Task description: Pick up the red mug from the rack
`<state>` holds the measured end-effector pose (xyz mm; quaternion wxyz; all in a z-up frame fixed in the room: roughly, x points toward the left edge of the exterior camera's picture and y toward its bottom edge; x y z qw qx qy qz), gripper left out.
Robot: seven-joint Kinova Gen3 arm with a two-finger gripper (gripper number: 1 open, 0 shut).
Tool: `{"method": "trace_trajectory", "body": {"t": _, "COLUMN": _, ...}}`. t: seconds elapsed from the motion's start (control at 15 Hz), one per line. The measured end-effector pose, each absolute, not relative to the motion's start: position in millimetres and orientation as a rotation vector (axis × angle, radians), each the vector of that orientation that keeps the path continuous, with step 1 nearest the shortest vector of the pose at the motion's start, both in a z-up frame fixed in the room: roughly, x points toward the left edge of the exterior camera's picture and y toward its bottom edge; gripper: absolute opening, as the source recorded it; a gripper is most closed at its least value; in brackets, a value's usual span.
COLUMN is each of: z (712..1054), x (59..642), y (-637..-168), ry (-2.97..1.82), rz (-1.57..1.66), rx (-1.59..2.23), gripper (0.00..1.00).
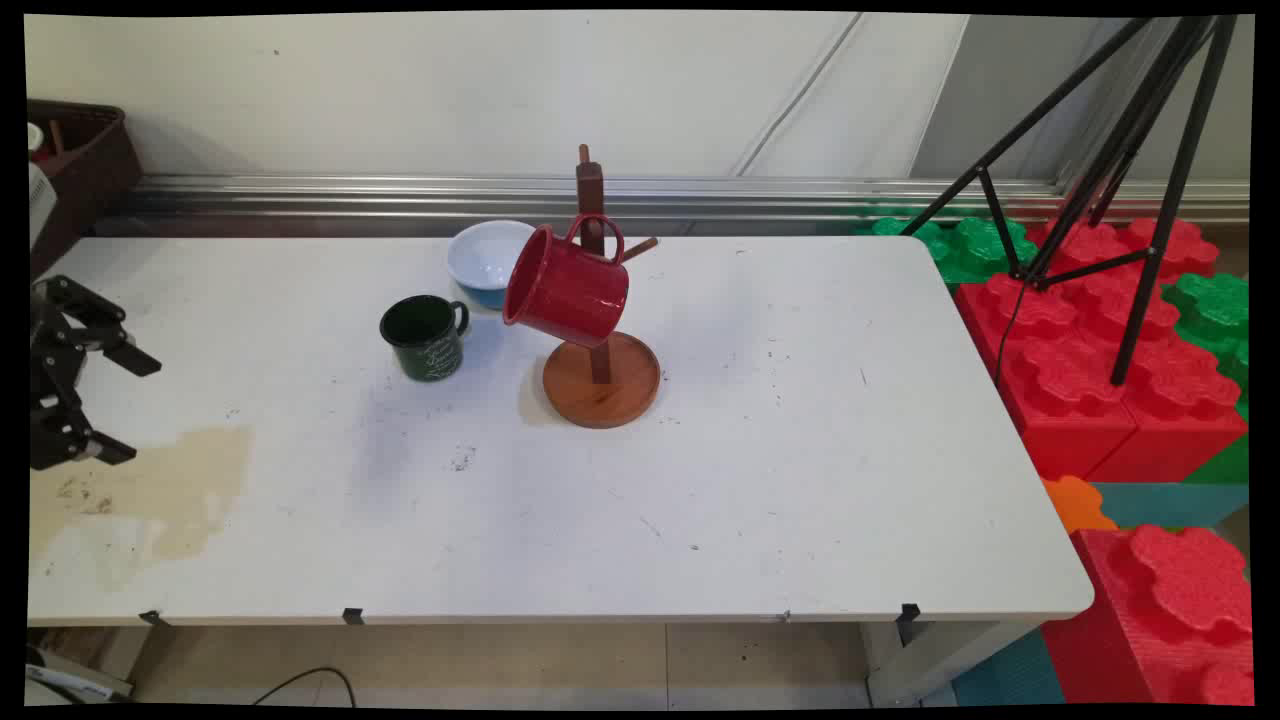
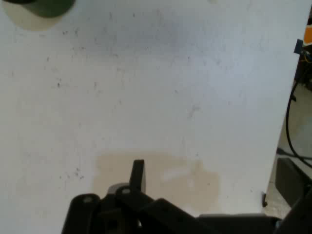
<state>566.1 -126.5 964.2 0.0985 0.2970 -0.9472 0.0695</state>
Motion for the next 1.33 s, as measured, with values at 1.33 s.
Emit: {"method": "trace_trajectory", "body": {"t": 1.33, "z": 1033, "x": 507, "y": -169, "ry": -2.509, "rz": 0.279, "rx": 0.853, "gripper": 1.00}}
